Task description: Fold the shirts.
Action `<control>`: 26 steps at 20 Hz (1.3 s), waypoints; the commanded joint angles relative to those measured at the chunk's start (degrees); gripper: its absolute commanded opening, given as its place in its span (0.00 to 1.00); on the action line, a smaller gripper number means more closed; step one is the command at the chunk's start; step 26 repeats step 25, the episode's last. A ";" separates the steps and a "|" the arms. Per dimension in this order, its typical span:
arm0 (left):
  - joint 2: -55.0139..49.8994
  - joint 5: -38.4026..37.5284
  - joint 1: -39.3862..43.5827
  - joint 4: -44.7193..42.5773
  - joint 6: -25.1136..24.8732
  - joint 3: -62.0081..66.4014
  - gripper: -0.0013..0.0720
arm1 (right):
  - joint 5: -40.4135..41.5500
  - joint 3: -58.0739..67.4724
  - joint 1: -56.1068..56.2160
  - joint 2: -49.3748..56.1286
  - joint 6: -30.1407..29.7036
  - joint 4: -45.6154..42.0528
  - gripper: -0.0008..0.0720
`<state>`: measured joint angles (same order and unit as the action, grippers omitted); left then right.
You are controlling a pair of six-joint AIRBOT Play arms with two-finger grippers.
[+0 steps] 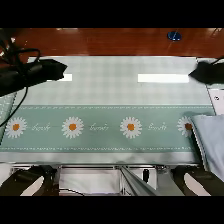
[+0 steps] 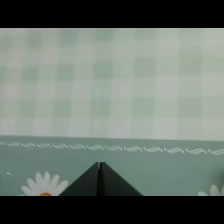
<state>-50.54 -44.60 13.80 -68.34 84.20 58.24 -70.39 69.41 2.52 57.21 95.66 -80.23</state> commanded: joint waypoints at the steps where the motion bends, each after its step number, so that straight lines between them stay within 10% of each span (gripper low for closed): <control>1: -2.43 -3.61 -0.20 -11.23 -2.36 -3.26 0.04 | 1.60 -6.69 14.08 7.26 10.51 -20.81 0.05; 26: -2.75 -4.94 -0.20 -12.72 -2.34 -3.21 0.04 | 0.09 -6.67 14.08 10.23 10.60 -20.70 0.05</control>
